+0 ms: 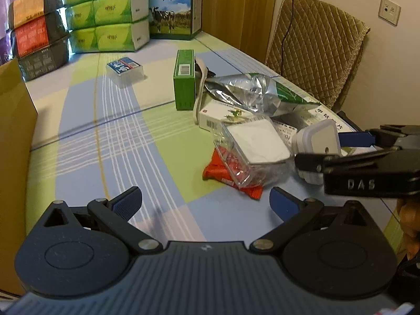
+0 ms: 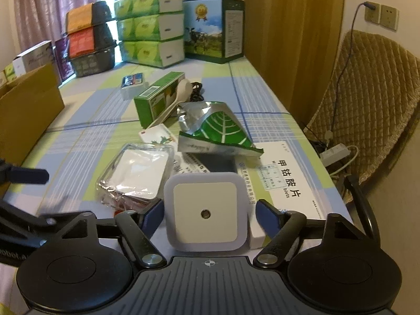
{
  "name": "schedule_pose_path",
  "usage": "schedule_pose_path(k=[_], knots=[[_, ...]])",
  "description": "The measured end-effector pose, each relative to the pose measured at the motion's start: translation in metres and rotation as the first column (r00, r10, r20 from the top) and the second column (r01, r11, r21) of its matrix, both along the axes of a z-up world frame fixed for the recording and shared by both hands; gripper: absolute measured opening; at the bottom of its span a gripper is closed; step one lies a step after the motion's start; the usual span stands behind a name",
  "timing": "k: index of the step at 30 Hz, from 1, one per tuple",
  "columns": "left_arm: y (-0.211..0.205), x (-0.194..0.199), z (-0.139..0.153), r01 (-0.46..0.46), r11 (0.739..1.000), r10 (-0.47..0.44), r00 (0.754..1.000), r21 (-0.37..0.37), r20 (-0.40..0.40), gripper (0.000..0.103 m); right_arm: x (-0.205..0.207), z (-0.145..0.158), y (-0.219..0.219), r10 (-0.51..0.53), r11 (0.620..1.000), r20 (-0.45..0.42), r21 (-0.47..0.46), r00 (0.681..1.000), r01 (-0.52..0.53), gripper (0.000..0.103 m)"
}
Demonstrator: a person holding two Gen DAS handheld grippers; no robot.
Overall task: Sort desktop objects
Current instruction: 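Grasp the white square night-light with the right gripper, then grasp the clear plastic bag with the left gripper while the right holds the night-light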
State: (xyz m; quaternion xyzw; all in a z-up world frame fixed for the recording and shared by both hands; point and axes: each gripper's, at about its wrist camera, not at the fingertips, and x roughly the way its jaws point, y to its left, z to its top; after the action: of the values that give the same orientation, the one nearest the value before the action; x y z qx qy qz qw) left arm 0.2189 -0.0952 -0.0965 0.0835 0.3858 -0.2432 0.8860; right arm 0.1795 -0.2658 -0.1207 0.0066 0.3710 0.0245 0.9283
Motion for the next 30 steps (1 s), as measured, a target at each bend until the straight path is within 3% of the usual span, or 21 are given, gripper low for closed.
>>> schedule_pose_path(k=[3, 17, 30], knots=[[-0.003, 0.0, -0.002, 0.008, 1.0, -0.008, 1.0, -0.007, 0.002, 0.102, 0.0, 0.001, 0.001, 0.004, 1.0, 0.004, 0.003, 1.0, -0.004, 0.062], [-0.012, -0.001, -0.004, 0.038, 0.999, -0.039, 0.998, 0.029, 0.054, 0.102, 0.002, 0.004, -0.001, 0.057, 0.975, -0.022, 0.217, 0.998, -0.051, 0.062], [-0.039, 0.004, -0.004, 0.081, 0.997, -0.08, 0.989, -0.003, 0.123, 0.101, -0.009, 0.021, -0.018, -0.094, 0.99, 0.089, 0.116, 0.992, 0.083, 0.062]])
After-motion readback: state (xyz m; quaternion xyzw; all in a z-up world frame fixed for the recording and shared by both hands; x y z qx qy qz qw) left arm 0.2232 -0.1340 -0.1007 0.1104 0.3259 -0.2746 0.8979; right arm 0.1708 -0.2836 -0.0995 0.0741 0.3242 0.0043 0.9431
